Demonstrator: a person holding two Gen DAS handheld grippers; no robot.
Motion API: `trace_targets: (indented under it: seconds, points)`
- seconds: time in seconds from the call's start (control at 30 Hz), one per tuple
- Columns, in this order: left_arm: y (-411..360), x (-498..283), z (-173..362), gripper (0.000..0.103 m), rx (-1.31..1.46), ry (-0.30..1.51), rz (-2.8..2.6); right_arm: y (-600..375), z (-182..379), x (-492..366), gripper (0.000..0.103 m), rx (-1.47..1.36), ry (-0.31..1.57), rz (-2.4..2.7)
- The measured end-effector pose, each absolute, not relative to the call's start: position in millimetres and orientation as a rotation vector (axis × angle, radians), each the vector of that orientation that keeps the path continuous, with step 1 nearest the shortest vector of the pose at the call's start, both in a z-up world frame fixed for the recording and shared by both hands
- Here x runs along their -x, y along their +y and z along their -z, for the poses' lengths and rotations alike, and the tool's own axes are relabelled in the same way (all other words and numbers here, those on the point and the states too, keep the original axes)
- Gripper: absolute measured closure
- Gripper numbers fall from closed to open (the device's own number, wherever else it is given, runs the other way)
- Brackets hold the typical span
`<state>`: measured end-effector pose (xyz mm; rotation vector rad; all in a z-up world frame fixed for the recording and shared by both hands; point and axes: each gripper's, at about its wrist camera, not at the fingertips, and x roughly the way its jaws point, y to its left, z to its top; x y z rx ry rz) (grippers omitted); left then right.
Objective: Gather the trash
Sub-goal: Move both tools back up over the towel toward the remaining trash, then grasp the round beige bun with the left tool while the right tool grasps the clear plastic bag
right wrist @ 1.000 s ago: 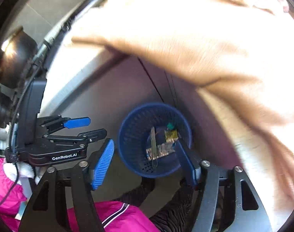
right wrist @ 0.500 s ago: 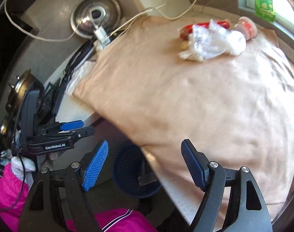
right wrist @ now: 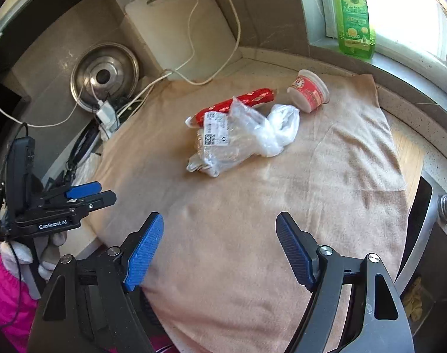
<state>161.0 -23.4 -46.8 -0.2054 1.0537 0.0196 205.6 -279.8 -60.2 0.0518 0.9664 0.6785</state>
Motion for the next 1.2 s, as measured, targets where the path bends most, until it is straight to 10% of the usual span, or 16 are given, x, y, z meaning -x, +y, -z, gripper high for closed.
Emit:
trace_targets:
  seconds: [1.2]
  points:
    - [-18, -302, 126, 0.062, 0.292, 1.136, 0.060, -261, 129, -352, 0.025, -0.287, 1.130, -0.728]
